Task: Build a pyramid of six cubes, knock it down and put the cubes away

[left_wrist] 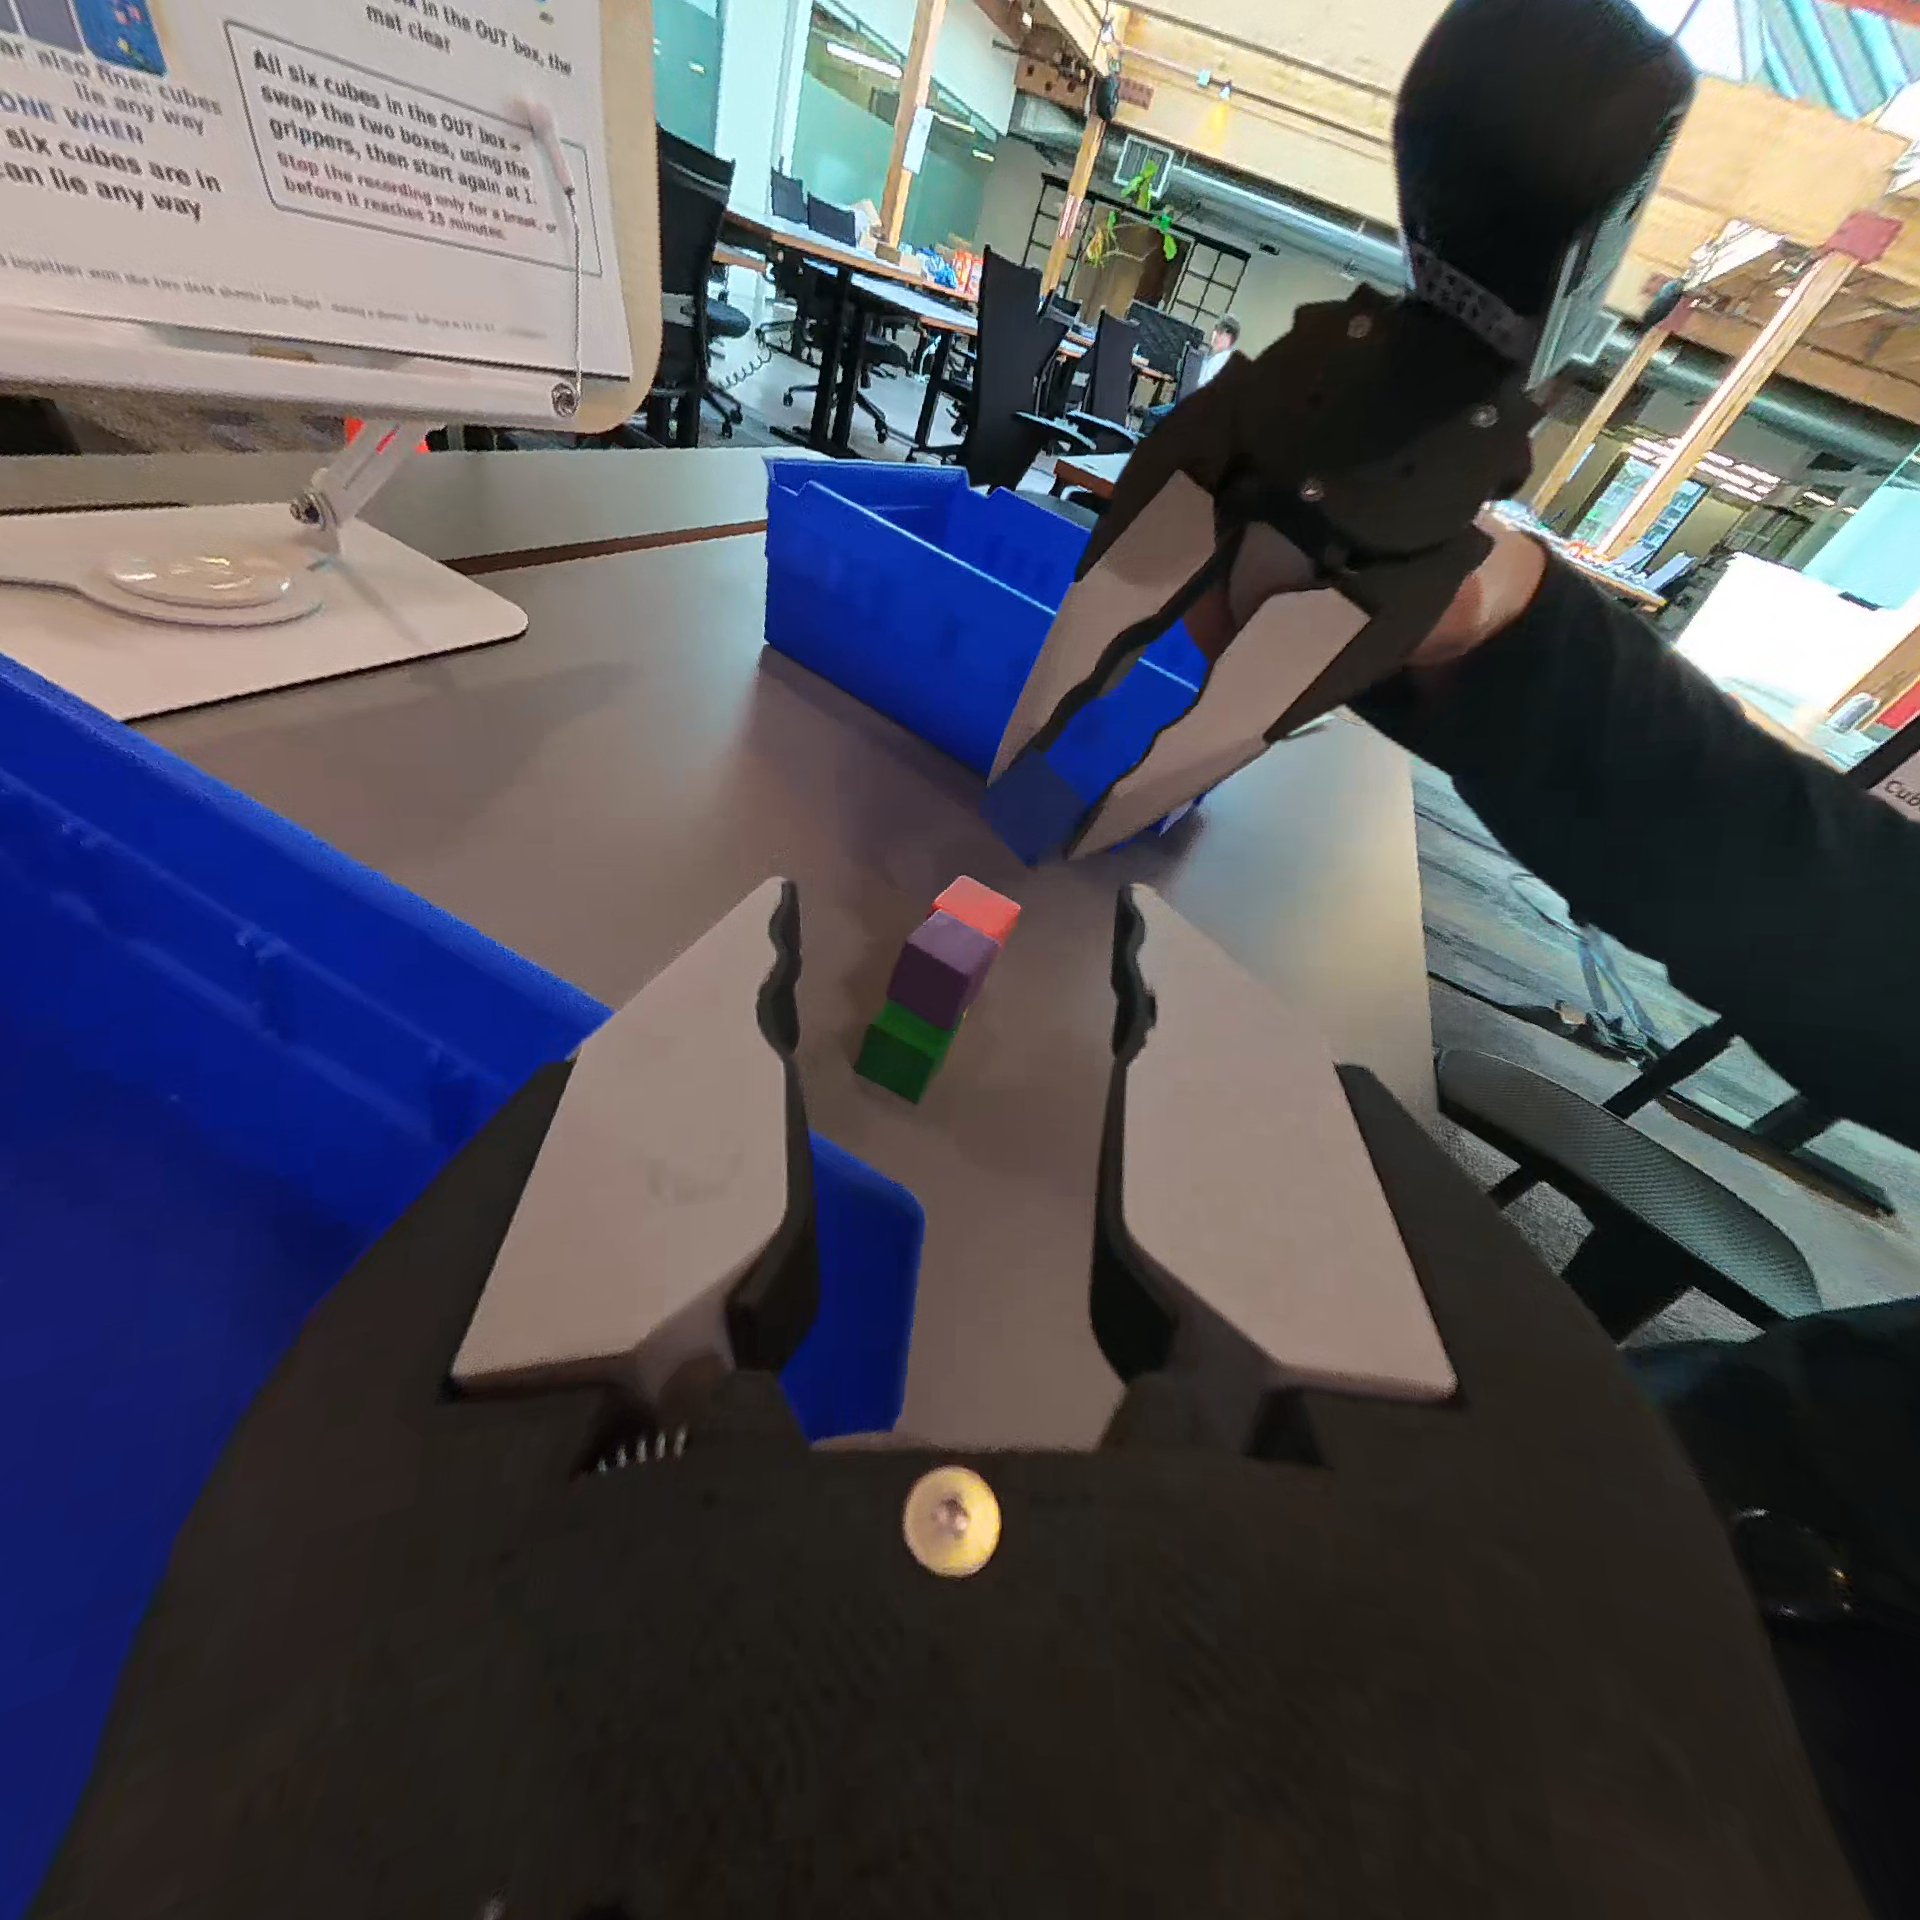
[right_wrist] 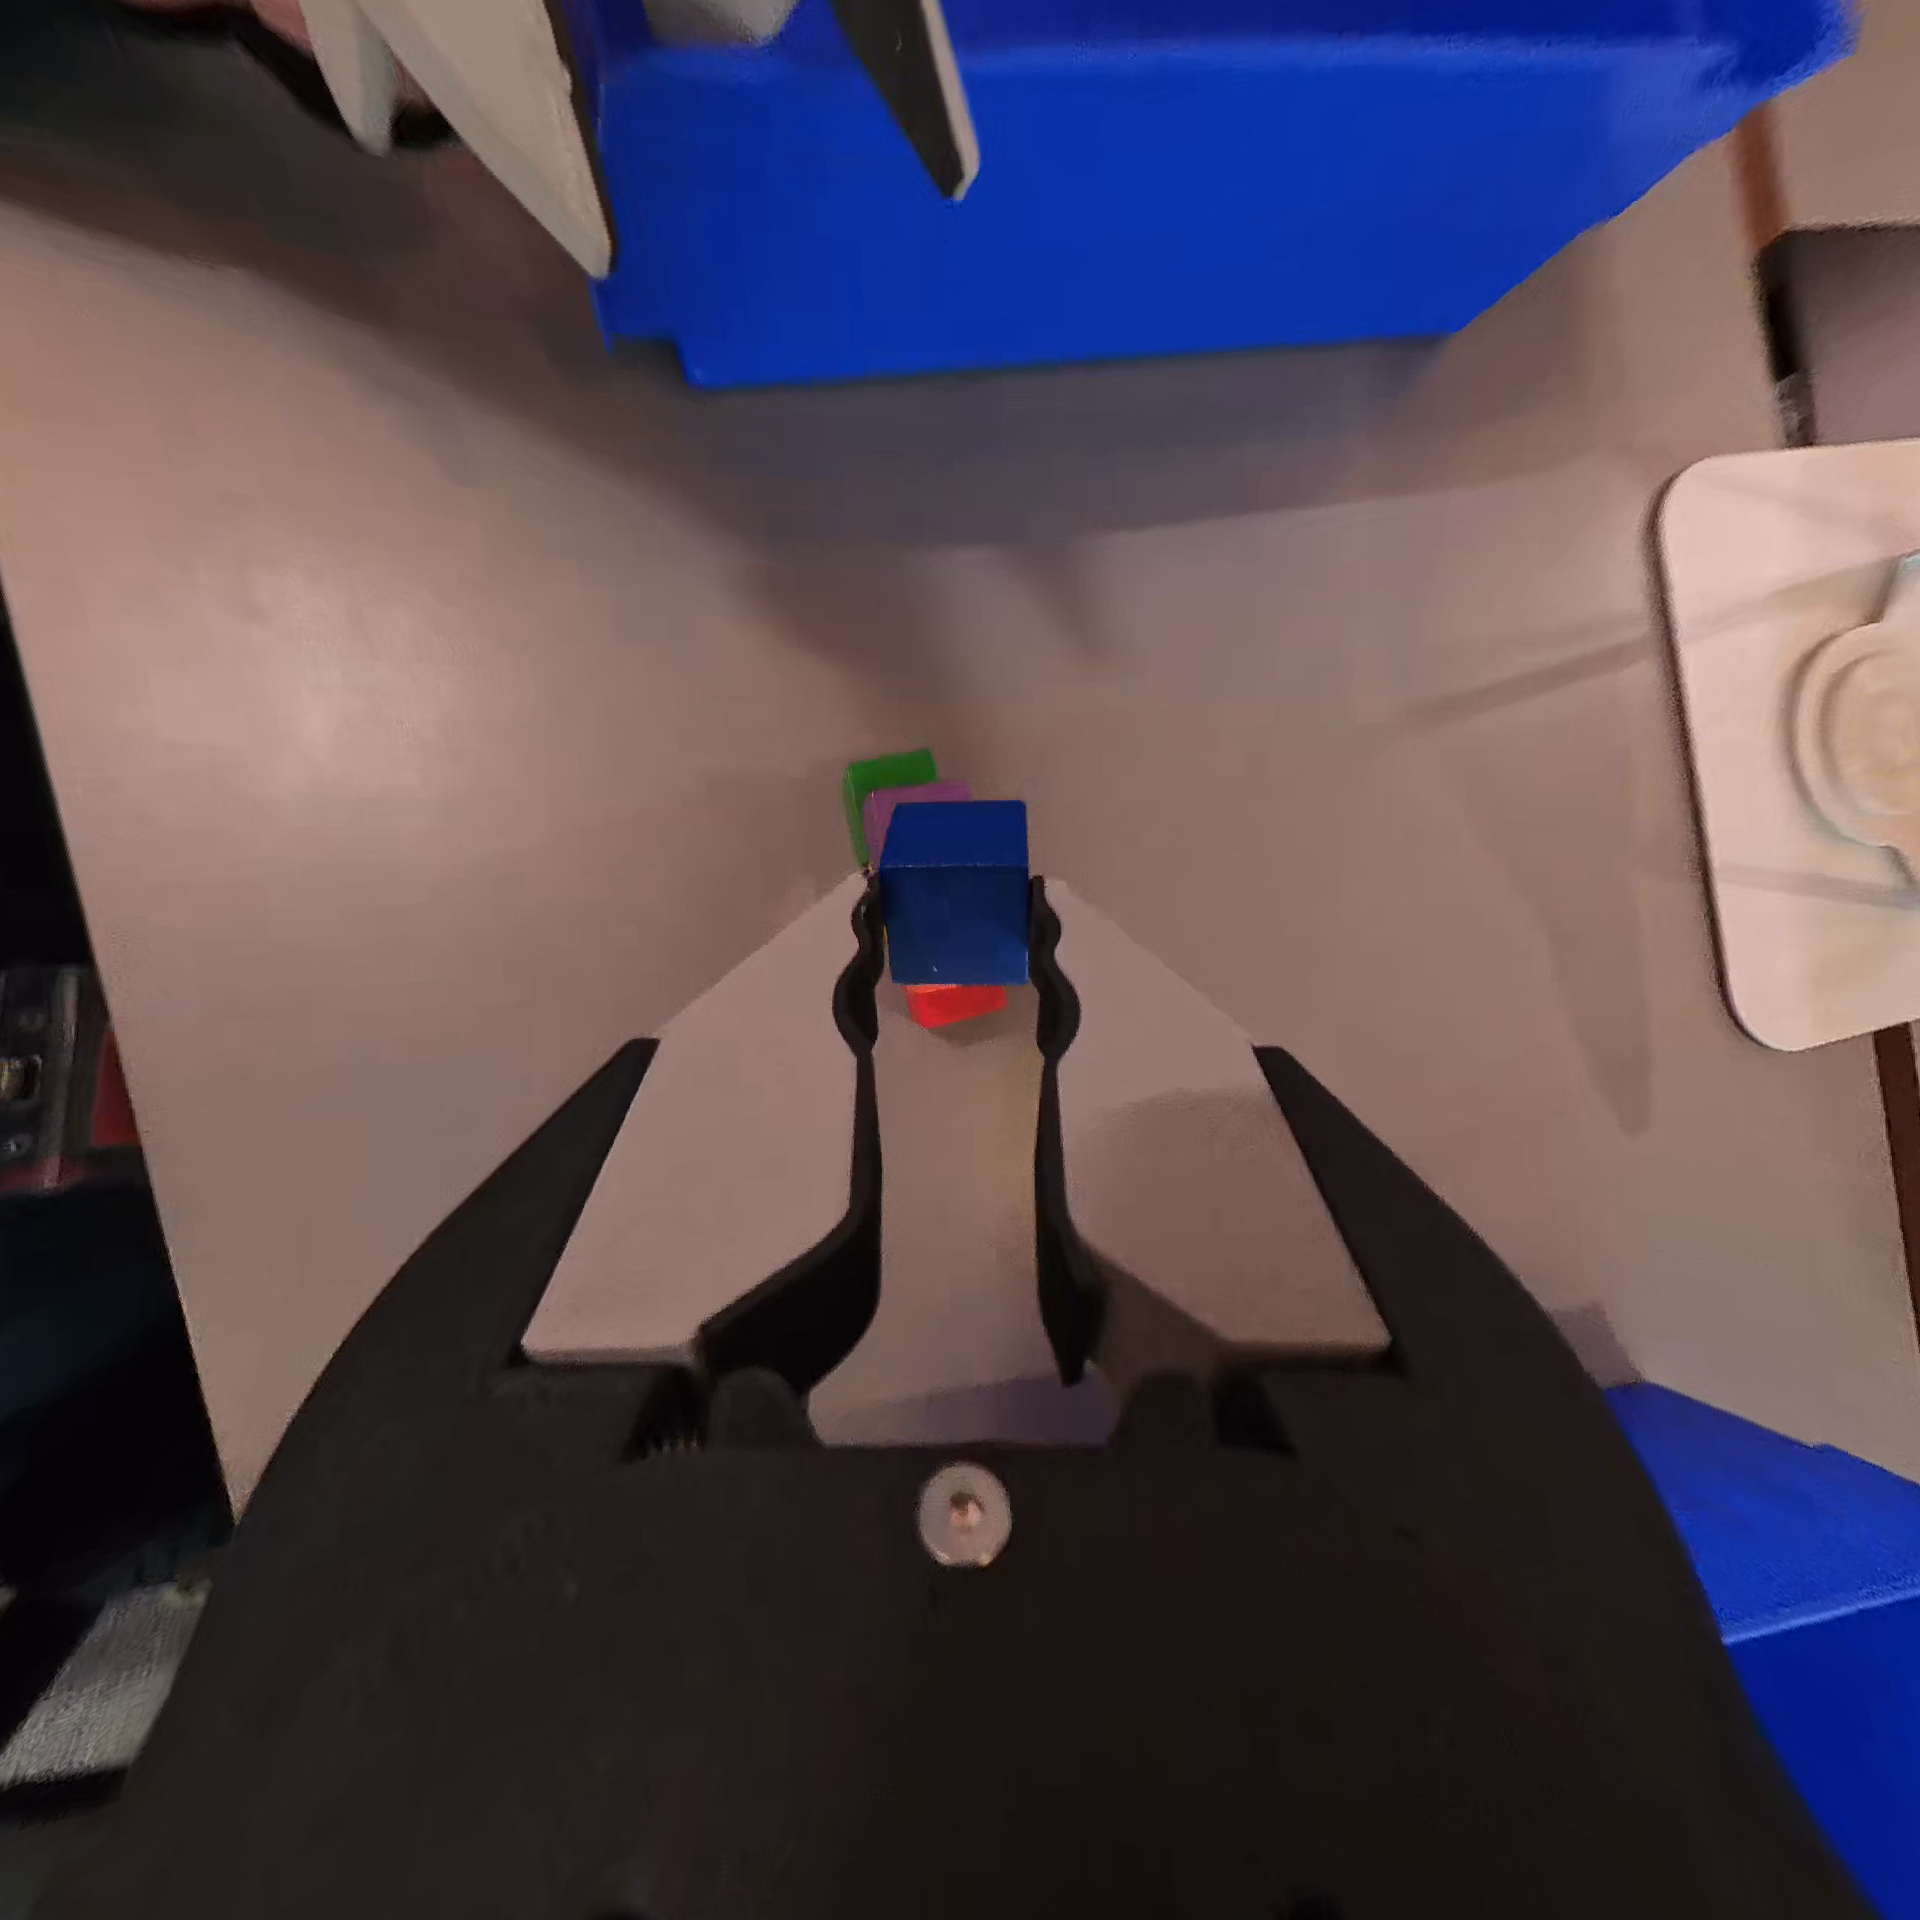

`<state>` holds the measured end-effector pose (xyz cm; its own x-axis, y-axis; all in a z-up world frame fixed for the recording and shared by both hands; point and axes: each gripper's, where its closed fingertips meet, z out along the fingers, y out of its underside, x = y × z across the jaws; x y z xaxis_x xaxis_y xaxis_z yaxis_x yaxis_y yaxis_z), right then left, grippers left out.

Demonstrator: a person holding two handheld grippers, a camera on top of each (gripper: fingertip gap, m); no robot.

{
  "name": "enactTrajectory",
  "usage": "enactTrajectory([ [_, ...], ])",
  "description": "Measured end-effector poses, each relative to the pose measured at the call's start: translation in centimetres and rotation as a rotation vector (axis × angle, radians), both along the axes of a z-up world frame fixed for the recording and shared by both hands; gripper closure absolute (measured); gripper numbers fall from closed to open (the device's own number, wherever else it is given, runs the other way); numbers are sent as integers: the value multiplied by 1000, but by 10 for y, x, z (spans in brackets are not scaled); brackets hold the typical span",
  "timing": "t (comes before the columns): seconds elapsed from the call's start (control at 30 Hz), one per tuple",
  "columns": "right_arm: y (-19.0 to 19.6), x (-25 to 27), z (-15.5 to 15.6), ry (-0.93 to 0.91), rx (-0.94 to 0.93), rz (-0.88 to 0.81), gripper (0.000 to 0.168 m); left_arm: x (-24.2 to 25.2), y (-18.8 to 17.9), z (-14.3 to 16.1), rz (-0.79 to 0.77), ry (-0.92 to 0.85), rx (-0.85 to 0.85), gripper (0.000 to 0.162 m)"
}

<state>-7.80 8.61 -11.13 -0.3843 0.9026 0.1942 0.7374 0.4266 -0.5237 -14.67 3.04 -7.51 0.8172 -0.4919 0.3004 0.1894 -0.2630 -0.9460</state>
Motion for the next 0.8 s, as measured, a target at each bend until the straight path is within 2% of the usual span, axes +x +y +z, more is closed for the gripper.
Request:
enactTrajectory([
  [0.13,4,-2,-21,-129,61,41,144,-2,-1,1,-15,-34,-5,105],
  [0.33,-1,-3,-32,-197,57,75,144,-3,-1,0,-16,-35,-8,107],
  [0.8,1,-7,-30,-225,98,93,144,-2,-1,-3,-22,-45,-25,107],
])
